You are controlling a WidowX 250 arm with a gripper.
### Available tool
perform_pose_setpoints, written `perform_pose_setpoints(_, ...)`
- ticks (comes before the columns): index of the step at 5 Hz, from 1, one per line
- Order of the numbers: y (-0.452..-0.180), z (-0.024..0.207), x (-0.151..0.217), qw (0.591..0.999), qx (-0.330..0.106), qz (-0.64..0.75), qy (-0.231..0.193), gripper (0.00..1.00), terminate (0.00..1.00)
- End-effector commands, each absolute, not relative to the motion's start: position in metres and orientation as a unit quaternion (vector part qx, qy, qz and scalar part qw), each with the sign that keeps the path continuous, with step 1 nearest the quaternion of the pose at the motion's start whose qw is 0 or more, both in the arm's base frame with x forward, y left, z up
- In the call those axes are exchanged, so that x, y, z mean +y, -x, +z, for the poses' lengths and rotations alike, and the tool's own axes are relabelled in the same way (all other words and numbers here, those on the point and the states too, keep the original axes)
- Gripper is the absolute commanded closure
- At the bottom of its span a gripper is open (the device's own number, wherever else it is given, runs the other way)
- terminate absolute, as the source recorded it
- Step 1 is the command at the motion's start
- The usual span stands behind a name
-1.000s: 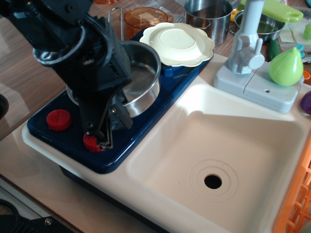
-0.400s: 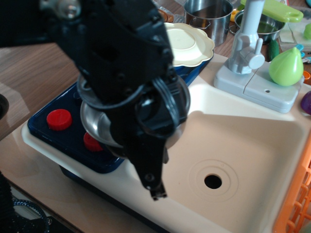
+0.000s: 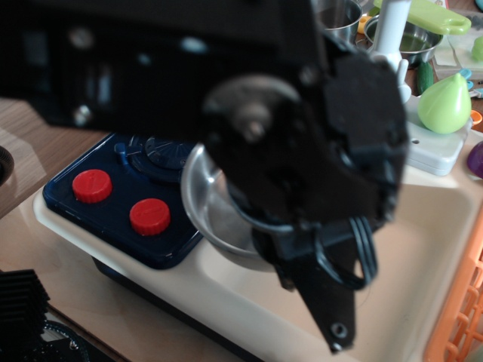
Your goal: Put pan from stove to sink
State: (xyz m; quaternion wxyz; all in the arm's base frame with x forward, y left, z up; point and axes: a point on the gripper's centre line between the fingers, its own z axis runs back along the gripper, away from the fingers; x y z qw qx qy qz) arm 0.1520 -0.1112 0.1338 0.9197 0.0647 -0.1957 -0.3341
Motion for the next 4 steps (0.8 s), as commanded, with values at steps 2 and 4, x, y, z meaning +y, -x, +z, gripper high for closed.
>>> perform_pose_setpoints(2,-0.1705,0.1310,-0.1310,0.906,-0.259,-0.330,-0.053,0.00,0.00)
perform_pose_setpoints(4,-0.1705,0.1310,-0.1310,0.906,-0.259,-0.330,-0.053,0.00,1.00)
